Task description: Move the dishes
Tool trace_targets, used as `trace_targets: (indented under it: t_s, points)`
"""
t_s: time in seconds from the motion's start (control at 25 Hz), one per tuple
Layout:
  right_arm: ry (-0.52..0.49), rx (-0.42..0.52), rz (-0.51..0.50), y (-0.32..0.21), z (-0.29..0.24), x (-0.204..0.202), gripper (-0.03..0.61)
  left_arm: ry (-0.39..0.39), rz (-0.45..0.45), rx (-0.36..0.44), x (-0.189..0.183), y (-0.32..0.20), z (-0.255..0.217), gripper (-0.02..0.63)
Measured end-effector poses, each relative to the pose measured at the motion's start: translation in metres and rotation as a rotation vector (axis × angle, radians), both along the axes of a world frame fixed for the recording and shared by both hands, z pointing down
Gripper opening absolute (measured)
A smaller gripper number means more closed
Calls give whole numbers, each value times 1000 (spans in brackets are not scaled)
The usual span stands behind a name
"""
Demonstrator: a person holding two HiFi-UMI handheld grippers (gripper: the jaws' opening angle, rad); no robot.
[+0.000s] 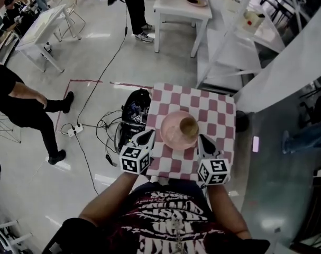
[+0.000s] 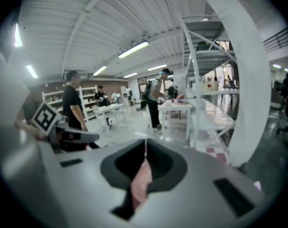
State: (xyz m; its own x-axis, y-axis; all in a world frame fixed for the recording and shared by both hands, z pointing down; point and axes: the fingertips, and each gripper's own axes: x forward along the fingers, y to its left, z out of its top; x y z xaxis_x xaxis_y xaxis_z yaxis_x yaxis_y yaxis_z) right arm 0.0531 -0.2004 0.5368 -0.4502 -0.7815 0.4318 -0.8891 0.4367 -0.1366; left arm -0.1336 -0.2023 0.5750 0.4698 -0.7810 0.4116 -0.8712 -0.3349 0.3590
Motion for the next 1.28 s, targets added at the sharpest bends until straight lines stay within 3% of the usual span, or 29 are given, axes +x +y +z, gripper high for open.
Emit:
trace_targets:
  t_s: [0.28, 1.0, 1.08, 1.16, 1.28]
  points:
    - [-8, -117, -61, 9, 37, -23, 35, -25, -18, -37, -13, 19, 13, 26]
    - [-19, -471, -36, 12, 166, -25, 37, -131, -34, -161, -34, 73, 63, 26]
    - [-33, -503, -35, 10, 176, -29, 62, -140, -31, -169, -34, 78, 66, 26]
    - [-44, -533, -35, 7, 186, -31, 128, -143, -28, -185, -34, 83, 68, 26]
    - [-48, -580, -3, 3, 204, -29, 132, -149, -23, -206, -34, 91, 73, 26]
